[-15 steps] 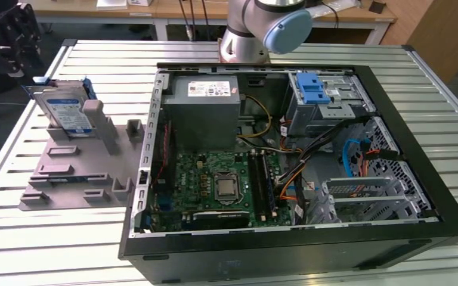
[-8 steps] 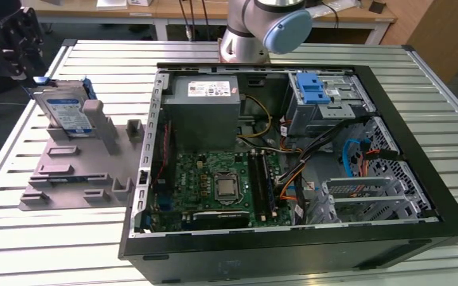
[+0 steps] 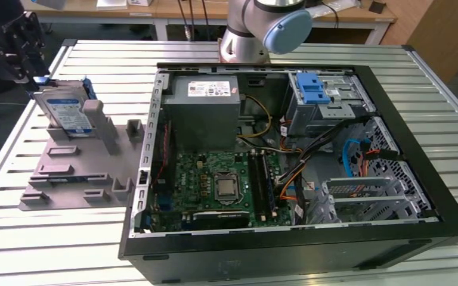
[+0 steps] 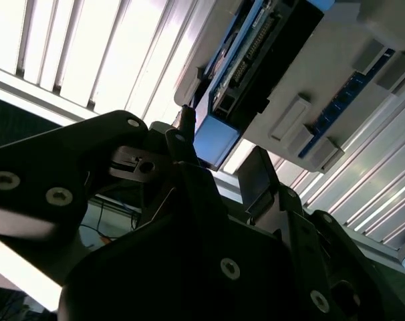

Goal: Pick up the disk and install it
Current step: 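Pick up the disk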

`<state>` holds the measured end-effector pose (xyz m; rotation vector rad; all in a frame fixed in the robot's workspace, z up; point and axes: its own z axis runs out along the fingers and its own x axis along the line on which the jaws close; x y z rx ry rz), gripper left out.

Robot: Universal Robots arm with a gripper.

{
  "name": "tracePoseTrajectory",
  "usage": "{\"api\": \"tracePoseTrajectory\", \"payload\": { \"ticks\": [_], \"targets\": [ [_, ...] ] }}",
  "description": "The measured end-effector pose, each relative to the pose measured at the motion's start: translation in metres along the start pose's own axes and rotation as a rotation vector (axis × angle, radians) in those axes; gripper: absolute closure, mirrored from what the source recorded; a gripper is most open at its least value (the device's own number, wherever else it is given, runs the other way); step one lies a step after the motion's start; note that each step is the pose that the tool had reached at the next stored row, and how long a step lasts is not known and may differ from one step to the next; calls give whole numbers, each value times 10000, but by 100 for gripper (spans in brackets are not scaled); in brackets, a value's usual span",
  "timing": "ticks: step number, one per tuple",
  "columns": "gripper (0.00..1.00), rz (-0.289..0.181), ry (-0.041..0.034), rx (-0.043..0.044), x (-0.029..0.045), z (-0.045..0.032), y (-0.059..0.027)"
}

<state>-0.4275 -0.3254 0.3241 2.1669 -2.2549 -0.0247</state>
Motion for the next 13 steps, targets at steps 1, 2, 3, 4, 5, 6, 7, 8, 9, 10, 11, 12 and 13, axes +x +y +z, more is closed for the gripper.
{"api": "tracePoseTrajectory", "payload": {
  "ticks": [1,2,3,4,5,6,7,8,9,10,11,12,13],
  "targets": [
    [47,-24,0,0,0,15,0],
    [47,-39,1,0,0,27,0],
    [47,-54,2,0,0,38,0],
    [47,-70,2,0,0,50,0],
    [47,-82,3,-1,0,61,0],
    [47,-93,3,-1,0,74,-1],
    [47,-103,3,0,0,88,-1],
    [47,-112,3,0,0,100,-1],
    [47,-121,3,0,0,110,-1],
    [47,-130,3,0,0,119,-2],
    [47,-138,3,0,0,128,-2],
    [47,-147,4,0,0,137,-2],
    [47,-155,4,0,0,146,-2]
  ]
}}
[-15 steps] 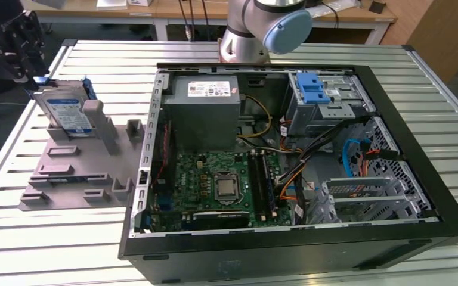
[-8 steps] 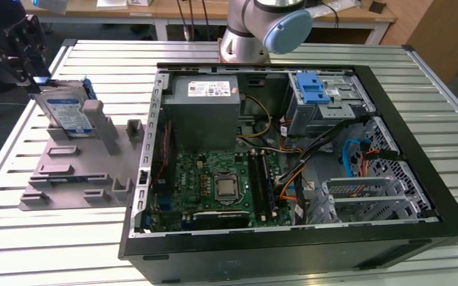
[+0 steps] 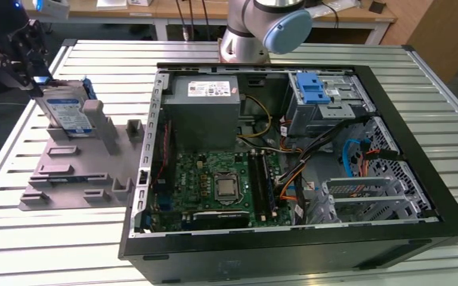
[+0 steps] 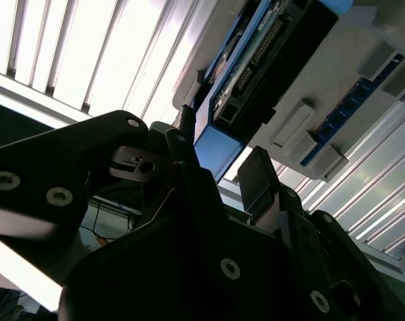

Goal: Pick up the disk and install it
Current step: 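Pick up the disk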

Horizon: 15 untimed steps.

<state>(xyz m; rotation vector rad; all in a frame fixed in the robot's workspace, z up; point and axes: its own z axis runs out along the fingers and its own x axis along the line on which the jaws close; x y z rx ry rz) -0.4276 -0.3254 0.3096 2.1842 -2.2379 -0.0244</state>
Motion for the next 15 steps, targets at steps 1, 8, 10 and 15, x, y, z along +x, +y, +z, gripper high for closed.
{"api": "tracePoseTrajectory", "payload": {
  "ticks": [1,8,10,15],
  "targets": [
    [47,-10,0,0,0,10,0],
    [47,-79,2,0,0,74,7],
    [47,-98,2,0,1,91,12],
    [47,-139,2,11,1,135,17]
  ]
}}
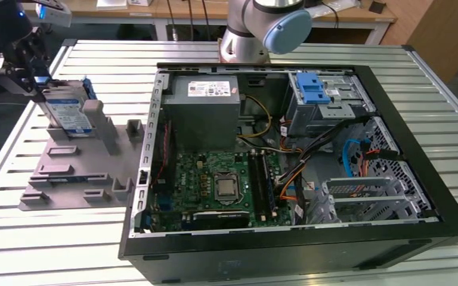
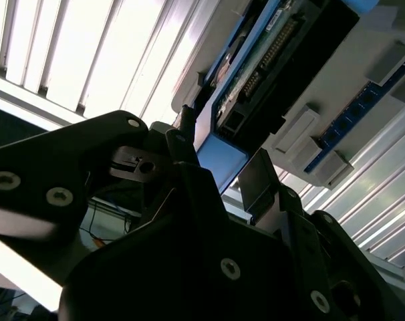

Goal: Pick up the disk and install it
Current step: 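Pick up the disk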

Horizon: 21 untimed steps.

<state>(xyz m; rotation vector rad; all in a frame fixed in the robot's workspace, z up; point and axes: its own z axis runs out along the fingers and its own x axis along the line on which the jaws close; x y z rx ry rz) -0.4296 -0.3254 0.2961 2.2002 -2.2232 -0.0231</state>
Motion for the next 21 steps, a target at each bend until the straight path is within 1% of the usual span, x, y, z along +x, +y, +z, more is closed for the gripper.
{"api": "tracePoseTrajectory", "payload": {
  "ticks": [6,7,8,9,10,11,13,17,21],
  "targets": [
    [47,-29,1,1,0,39,1],
    [49,-33,1,0,0,42,1],
    [55,-35,2,-1,0,45,1],
    [55,-38,2,-2,0,46,1],
    [61,-40,4,-3,0,46,1],
    [64,-41,3,-2,0,47,1],
    [64,-45,3,2,0,48,1],
    [64,-44,24,5,0,45,1],
    [64,-44,27,4,0,13,2]
  ]
}}
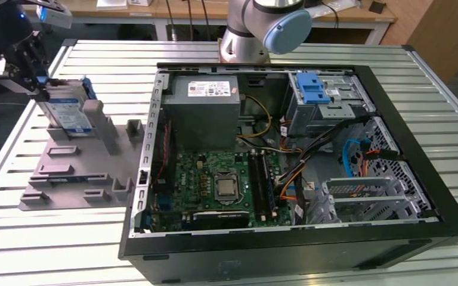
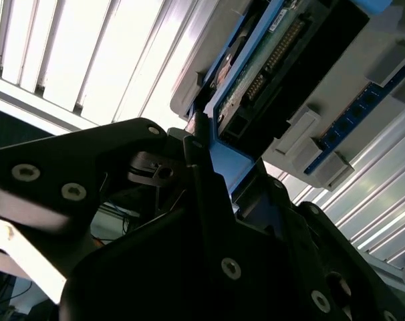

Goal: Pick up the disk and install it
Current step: 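Pick up the disk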

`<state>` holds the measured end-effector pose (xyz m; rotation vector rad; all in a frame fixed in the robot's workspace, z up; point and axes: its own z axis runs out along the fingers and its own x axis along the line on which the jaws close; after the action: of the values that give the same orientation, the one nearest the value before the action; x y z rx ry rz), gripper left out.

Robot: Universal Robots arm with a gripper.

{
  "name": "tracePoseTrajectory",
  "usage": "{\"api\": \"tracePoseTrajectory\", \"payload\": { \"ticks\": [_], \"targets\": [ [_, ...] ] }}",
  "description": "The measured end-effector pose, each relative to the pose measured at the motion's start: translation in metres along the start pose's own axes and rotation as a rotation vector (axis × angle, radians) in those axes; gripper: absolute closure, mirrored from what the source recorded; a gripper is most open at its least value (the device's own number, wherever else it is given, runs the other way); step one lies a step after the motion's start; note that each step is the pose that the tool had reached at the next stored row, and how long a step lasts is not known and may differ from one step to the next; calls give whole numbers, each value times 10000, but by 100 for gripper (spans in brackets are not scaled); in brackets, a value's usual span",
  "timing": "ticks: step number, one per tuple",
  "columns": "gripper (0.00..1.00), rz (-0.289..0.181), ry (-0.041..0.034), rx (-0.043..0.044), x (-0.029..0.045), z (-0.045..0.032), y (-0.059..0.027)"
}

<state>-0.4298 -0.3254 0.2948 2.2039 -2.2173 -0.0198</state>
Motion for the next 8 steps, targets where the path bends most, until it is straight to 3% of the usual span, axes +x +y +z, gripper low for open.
{"api": "tracePoseTrajectory", "payload": {
  "ticks": [8],
  "targets": [
    [64,-1,0,-1,0,-78,2]
  ]
}}
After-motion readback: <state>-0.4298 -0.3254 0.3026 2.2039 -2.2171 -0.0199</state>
